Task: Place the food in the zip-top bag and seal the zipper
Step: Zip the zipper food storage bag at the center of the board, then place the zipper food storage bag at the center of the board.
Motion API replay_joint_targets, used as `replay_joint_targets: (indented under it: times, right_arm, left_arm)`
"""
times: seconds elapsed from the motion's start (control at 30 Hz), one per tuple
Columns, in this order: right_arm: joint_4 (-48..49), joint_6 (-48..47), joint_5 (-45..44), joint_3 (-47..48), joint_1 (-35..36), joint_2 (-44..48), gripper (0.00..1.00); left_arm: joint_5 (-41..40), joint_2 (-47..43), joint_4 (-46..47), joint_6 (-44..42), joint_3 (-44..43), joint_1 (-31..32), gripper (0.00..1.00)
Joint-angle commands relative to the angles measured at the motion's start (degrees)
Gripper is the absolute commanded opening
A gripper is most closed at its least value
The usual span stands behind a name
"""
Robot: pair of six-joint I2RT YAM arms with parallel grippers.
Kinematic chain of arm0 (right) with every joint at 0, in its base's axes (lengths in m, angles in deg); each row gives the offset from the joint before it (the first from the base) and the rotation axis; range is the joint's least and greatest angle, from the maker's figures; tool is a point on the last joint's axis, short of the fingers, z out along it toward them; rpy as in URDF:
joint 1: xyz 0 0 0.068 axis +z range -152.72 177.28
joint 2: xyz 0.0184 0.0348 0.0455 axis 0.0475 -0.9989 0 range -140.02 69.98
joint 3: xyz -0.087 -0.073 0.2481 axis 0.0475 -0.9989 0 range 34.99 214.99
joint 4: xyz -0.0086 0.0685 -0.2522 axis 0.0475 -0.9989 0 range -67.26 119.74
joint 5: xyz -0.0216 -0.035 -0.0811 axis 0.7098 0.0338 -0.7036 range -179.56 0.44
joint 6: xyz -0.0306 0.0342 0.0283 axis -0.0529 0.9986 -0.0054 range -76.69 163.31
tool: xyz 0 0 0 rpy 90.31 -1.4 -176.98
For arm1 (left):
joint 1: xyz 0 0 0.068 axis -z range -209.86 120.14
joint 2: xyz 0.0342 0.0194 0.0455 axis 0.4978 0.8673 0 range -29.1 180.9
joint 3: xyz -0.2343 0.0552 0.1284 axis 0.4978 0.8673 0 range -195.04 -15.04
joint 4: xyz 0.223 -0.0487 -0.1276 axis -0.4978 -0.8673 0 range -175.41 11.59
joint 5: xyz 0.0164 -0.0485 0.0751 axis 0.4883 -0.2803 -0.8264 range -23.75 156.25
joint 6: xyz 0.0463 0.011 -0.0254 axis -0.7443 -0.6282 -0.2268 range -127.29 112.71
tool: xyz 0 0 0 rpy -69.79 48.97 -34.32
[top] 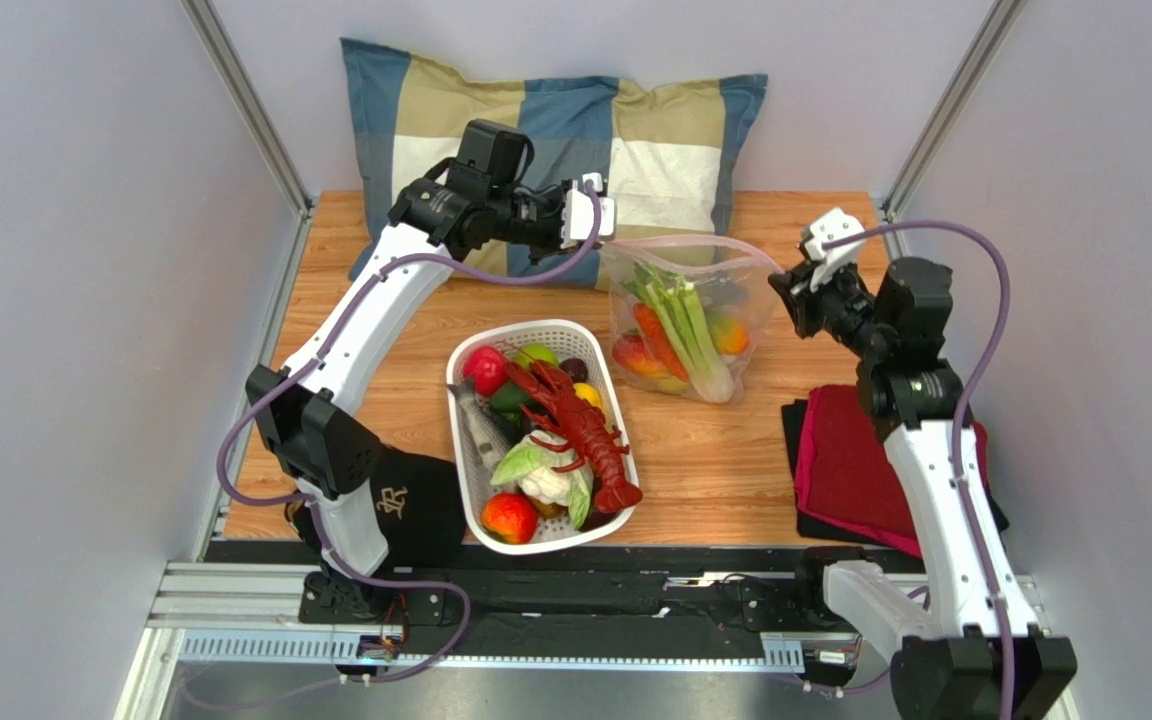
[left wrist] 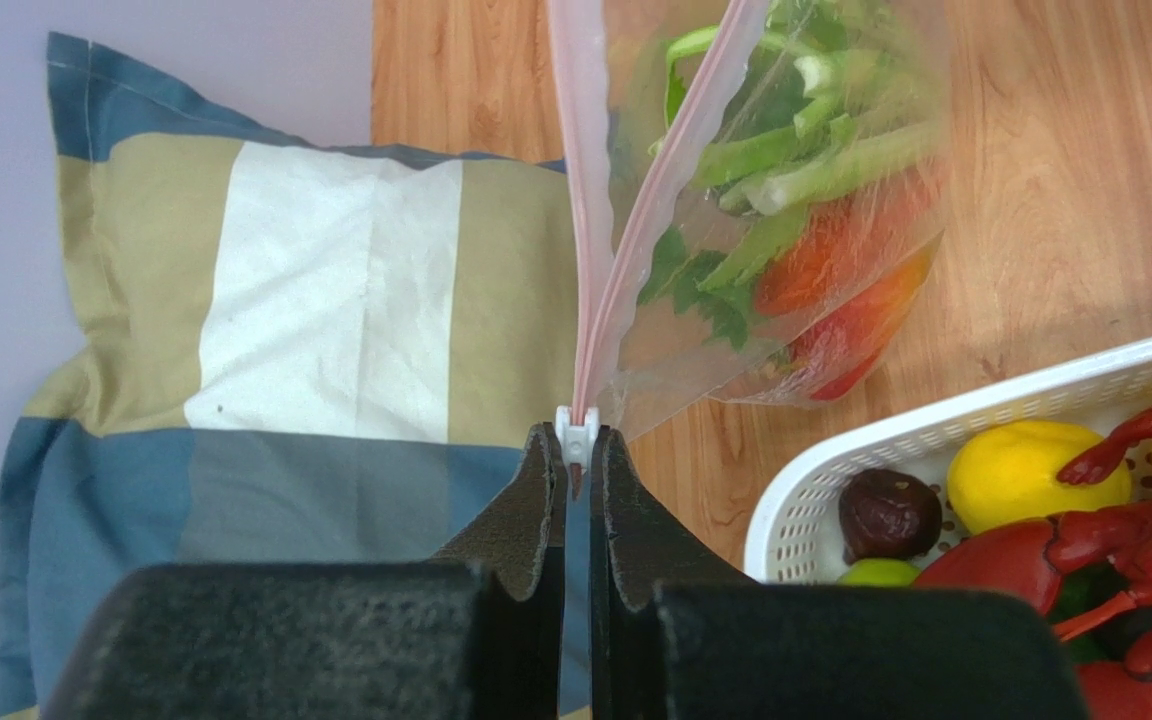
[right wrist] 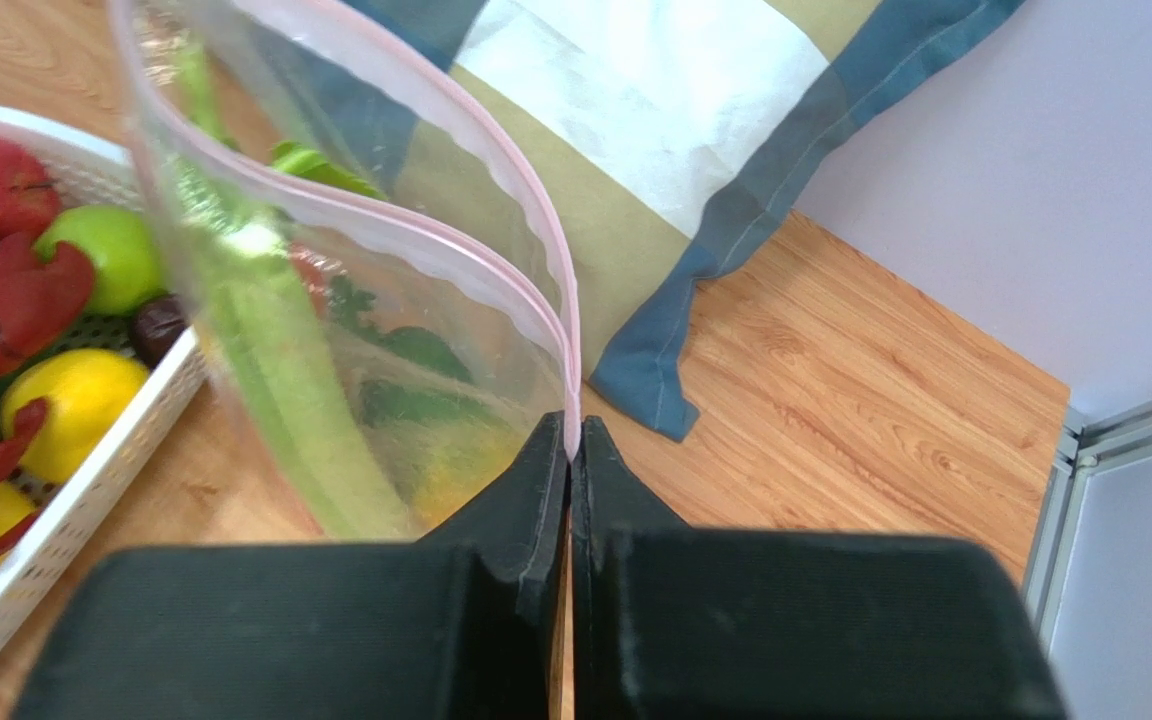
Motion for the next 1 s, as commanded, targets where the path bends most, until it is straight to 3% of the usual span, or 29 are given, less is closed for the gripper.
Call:
replay_joint_targets:
  times: [0.0, 0.33, 0.37, 0.4, 0.43, 0.5, 0.57, 0.6, 0.67, 0.7, 0.73, 0.77, 0.87, 0.97]
  right_arm:
    - [7.9, 0.2, -3.3, 4.7, -0.4, -9.0, 0.0]
    - [17.0, 3.6, -6.7, 18.9, -0.6, -31.5, 0.0]
    - [17.0, 4.2, -5.6, 20.3, -0.6, -34.0, 0.0]
    - [17.0, 4.7, -4.5, 21.4, -0.6, -35.4, 0.0]
    - [18.8, 5.5, -3.2, 23.6, -0.6, -36.6, 0.02]
    - [18.7, 7.1, -0.5, 25.9, -0.7, -39.6, 0.09]
    - [18.1, 8.6, 0.9, 28.3, -0.6, -40.7, 0.28]
    - [17.8, 8.4, 1.8, 28.6, -0.6, -40.6, 0.3]
    - [16.0, 7.3, 4.9, 27.8, -0.6, -40.0, 0.26]
    - [16.0, 6.8, 6.6, 27.0, -0.7, -38.7, 0.19]
    - [16.7, 6.2, 8.4, 25.9, -0.6, -37.8, 0.0]
    - [17.0, 6.0, 10.5, 22.9, -2.3, -36.9, 0.0]
    - [17.8, 3.2, 12.2, 21.2, -2.0, -34.0, 0.06]
    - [12.8, 3.5, 10.2, 22.9, -2.0, -35.2, 0.28]
  left_arm:
    - [-1.8, -1.0, 0.0, 5.4, -2.5, 0.3, 0.0]
    - [-11.7, 5.8, 5.1, 12.2, -6.9, -2.6, 0.01]
    - [-12.4, 6.3, 5.7, 12.6, -7.0, -3.1, 0.08]
    - [-12.9, 7.0, 7.3, 14.0, -7.0, -3.3, 0.33]
    - [-13.4, 7.4, 8.1, 15.0, -7.1, -3.5, 0.44]
    - [-14.5, 8.4, 10.3, 18.4, -7.4, -4.0, 0.74]
    - [-13.6, 8.6, 11.4, 21.2, -8.5, -4.6, 0.81]
    - [-13.1, 8.2, 12.5, 24.0, -8.6, -5.4, 0.95]
    - [-10.4, 7.2, 13.5, 25.8, -8.1, -6.2, 0.95]
    - [-10.1, 6.1, 14.1, 26.6, -7.0, -6.4, 0.95]
    - [-9.6, 5.4, 14.3, 26.2, -6.1, -6.4, 0.95]
    - [-8.7, 4.5, 14.5, 25.6, -4.9, -6.4, 0.93]
    - [-8.1, 0.9, 18.1, 25.5, 0.8, -6.4, 0.95]
    - [-9.5, 1.3, 17.5, 27.1, 0.3, -6.5, 0.96]
